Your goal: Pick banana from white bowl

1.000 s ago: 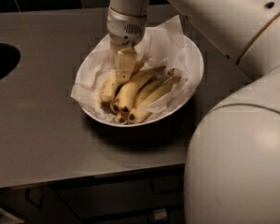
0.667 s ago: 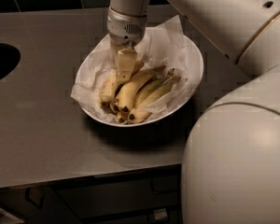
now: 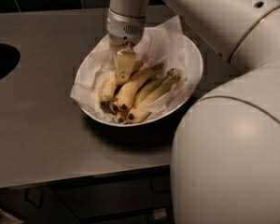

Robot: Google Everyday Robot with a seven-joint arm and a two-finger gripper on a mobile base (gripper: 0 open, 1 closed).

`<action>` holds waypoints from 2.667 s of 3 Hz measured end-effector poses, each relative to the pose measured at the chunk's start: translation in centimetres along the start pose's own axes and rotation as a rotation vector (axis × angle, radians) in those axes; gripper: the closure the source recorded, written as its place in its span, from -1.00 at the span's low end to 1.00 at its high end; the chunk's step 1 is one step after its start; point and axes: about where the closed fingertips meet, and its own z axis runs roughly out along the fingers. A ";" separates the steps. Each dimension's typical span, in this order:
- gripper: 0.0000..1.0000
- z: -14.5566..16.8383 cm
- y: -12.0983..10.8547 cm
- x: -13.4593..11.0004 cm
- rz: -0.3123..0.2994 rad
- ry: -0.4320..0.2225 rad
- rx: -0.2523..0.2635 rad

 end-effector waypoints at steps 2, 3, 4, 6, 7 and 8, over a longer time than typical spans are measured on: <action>0.80 0.0 0.0 0.0 0.000 0.000 0.000; 1.00 0.0 0.0 0.0 0.000 0.000 0.000; 1.00 0.0 0.0 0.0 0.000 0.000 0.000; 1.00 -0.1 0.0 0.0 0.000 0.000 0.001; 1.00 -0.1 0.0 0.0 0.000 -0.001 0.003; 1.00 -3.0 1.9 -0.7 -0.012 -0.001 0.171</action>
Offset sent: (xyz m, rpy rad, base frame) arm 0.0000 0.0000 0.0009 0.0000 0.0000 0.0000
